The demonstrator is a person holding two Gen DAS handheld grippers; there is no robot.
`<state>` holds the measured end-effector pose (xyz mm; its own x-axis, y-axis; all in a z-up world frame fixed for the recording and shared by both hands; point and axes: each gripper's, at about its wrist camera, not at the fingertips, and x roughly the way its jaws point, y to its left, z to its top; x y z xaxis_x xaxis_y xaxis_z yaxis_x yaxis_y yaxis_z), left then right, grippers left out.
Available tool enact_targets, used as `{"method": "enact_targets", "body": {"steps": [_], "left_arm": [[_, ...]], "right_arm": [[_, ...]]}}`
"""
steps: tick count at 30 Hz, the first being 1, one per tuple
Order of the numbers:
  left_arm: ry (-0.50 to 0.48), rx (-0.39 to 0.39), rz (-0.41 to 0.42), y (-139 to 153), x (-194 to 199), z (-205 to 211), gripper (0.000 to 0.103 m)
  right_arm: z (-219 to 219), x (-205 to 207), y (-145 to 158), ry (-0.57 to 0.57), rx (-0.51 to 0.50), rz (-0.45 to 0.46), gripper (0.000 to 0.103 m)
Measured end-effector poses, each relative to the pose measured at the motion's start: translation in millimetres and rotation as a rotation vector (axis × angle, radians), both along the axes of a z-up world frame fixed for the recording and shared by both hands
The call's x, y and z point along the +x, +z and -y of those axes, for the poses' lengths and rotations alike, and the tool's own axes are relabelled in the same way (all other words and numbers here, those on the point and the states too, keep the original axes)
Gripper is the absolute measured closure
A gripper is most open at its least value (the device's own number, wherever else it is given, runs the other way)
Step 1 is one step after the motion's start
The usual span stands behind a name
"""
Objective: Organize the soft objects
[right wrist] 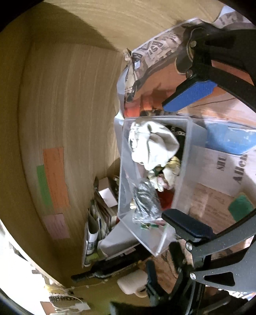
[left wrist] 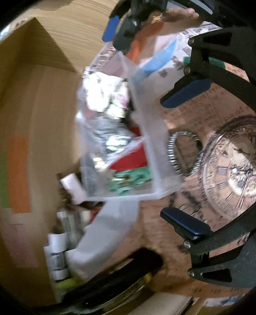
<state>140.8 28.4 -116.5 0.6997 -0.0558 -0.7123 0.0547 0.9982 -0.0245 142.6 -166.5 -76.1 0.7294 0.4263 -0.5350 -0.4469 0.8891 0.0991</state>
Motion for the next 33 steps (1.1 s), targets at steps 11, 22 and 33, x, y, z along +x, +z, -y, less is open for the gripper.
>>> {"method": "enact_targets", "body": {"steps": [11, 22, 33], "left_arm": [[0.021, -0.066, -0.129, -46, 10, -4, 0.016], [-0.006, -0.015, -0.096, -52, -12, 4, 0.052], [-0.034, -0.063, -0.057, -37, -60, 1, 0.077]], "right_arm": [[-6, -25, -35, 0.063, 0.021, -0.14, 0.004], [-23, -46, -60, 0.138, -0.003, -0.215, 0.004], [-38, -63, -78, 0.173, -0.067, -0.228, 0.045]]}}
